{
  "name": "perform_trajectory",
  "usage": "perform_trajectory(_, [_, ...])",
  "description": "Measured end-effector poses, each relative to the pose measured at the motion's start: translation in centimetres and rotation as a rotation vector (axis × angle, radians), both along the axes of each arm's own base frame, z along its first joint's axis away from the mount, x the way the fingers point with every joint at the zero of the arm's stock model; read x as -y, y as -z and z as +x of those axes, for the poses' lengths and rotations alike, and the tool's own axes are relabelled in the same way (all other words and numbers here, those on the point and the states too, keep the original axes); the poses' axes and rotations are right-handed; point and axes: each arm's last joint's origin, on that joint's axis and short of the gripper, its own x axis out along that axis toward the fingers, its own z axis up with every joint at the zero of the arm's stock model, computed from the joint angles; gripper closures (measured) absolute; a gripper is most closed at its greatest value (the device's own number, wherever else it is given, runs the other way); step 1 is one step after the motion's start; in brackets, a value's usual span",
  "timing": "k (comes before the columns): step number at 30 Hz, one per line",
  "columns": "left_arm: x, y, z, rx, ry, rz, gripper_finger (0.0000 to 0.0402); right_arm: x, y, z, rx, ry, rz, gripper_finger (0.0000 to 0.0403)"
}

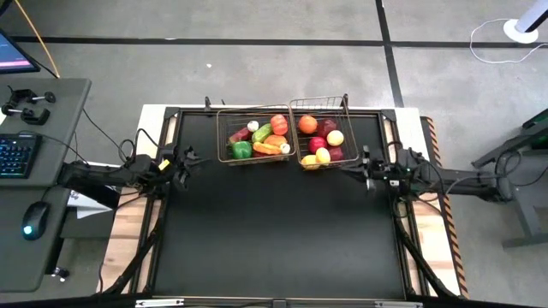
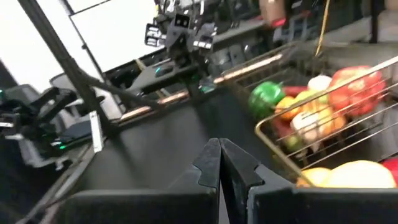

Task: Sort produce into baskets
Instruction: Return to Home Position

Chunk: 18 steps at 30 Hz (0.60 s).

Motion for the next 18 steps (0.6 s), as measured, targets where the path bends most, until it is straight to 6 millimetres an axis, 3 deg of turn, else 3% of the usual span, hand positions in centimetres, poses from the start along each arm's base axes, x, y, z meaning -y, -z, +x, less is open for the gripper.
perform_trajectory(18, [0.0,0.0,0.0,0.0,0.0,0.0,0.0398,-0.1,2.6,-1.2,0.107,0.035,-0.024,0.0403])
